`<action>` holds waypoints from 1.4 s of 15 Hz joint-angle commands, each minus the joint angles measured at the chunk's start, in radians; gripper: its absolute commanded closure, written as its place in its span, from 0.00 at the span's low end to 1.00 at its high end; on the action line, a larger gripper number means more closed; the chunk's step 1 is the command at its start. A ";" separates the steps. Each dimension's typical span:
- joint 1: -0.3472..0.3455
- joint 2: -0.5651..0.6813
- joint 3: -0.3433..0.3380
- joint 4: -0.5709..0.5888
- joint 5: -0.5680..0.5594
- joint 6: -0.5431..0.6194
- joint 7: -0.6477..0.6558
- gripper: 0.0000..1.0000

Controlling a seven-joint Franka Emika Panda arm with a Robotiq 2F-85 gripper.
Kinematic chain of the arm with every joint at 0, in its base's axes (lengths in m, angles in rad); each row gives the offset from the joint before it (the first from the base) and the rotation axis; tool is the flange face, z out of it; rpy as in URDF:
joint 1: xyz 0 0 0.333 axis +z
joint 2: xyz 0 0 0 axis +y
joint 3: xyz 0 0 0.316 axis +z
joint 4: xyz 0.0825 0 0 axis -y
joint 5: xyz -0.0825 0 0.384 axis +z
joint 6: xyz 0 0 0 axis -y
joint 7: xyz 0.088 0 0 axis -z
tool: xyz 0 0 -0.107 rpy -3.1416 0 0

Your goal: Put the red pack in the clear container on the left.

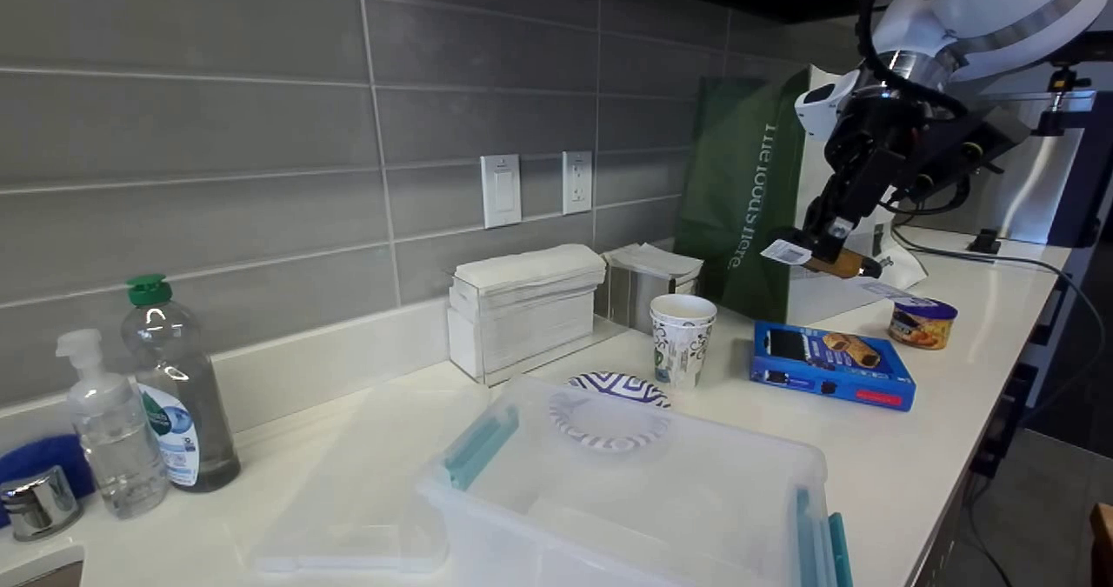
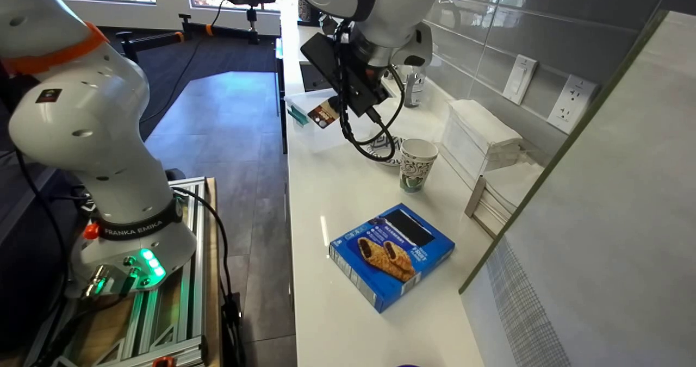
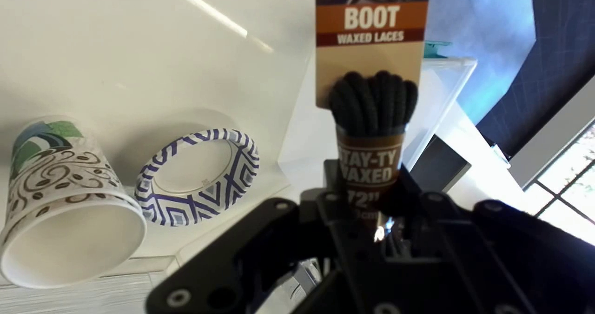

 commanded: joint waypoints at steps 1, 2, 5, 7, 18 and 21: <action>0.032 0.058 0.024 0.008 0.063 -0.018 -0.055 0.93; 0.054 0.081 0.044 0.007 0.096 -0.011 -0.068 0.93; 0.107 0.168 0.097 0.035 0.222 -0.008 -0.148 0.93; 0.123 0.239 0.135 0.073 0.312 -0.029 -0.175 0.93; 0.130 0.513 0.289 0.234 0.649 0.087 -0.144 0.93; 0.142 0.542 0.309 0.242 0.613 0.189 -0.139 0.85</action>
